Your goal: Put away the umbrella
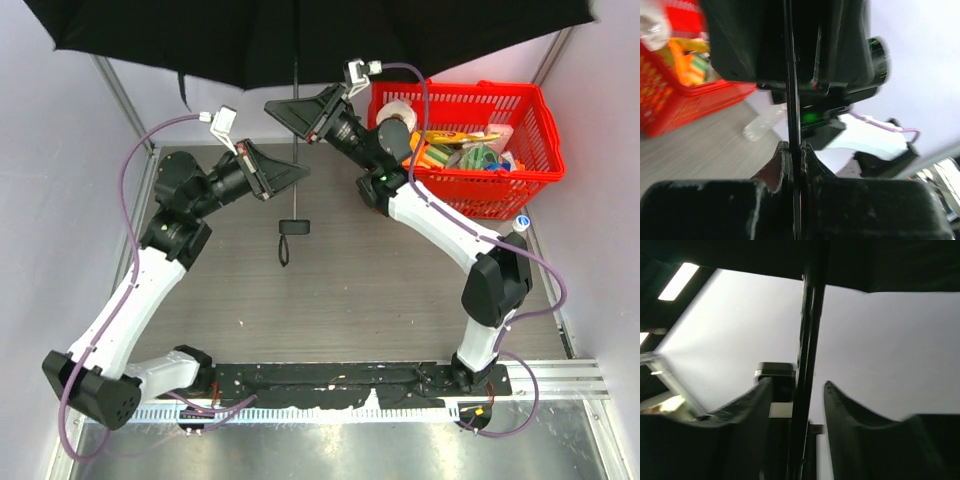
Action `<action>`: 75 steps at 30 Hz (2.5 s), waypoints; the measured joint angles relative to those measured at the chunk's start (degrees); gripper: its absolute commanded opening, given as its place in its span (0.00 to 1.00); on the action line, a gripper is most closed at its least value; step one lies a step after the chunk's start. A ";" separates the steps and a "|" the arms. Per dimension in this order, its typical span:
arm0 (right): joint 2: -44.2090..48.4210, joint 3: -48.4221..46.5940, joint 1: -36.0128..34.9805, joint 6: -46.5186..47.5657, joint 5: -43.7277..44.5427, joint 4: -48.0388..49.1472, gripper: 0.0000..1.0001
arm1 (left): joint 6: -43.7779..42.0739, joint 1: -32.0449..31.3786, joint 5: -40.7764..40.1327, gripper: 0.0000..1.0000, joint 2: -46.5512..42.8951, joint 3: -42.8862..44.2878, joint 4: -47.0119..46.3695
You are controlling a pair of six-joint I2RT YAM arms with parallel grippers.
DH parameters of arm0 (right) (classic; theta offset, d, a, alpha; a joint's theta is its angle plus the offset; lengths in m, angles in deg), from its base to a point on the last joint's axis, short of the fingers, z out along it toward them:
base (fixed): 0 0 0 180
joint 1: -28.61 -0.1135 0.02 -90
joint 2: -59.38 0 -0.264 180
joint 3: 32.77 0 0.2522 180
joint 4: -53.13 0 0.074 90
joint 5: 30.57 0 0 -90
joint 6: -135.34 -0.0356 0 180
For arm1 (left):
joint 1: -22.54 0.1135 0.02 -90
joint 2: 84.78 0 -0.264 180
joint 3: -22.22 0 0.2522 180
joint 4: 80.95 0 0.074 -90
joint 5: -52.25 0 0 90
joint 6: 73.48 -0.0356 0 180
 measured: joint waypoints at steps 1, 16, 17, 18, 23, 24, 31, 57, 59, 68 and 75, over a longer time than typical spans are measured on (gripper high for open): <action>0.98 -0.28 -0.07 3.32 1.42 -5.25 0.59 | -2.82 -0.52 -2.80 0.00 -1.01 1.11 5.35; -9.64 -41.09 -3.61 24.04 13.00 -49.99 0.01 | -24.24 -1.57 -22.84 0.20 -11.43 6.84 31.04; -10.19 -41.09 -3.74 23.80 12.52 -49.13 0.01 | -24.79 -1.57 -22.99 0.43 -11.45 6.84 31.76; -10.78 -41.09 -3.76 23.23 11.54 -47.98 0.01 | -24.79 -1.53 -23.19 0.62 -11.58 6.84 32.37; -12.83 -38.38 -3.80 18.80 6.45 -39.45 0.01 | -21.55 -1.44 -19.61 0.80 -12.48 6.91 30.84; -12.87 -37.11 -3.80 17.16 5.57 -36.96 0.01 | -20.41 -1.40 -18.01 0.74 -12.39 7.06 30.40; -14.16 -33.24 -3.87 1.90 -0.48 -17.03 0.01 | -9.99 0.11 -5.33 0.42 -4.96 10.45 23.89; -16.52 -56.15 -8.02 26.16 19.87 -56.11 0.62 | -22.05 -0.11 -29.24 0.00 -11.63 12.11 40.79; -16.44 -55.80 -9.25 28.98 22.60 -57.75 0.66 | -23.43 -0.68 -30.82 0.00 -11.63 12.20 41.62; -18.14 -53.07 -12.81 36.63 26.45 -62.42 0.60 | -26.51 -2.21 -33.64 0.00 -9.35 12.37 44.76; -18.78 -52.30 -12.61 38.75 26.49 -62.79 0.01 | -30.67 -2.99 -35.50 0.01 -7.80 12.37 46.73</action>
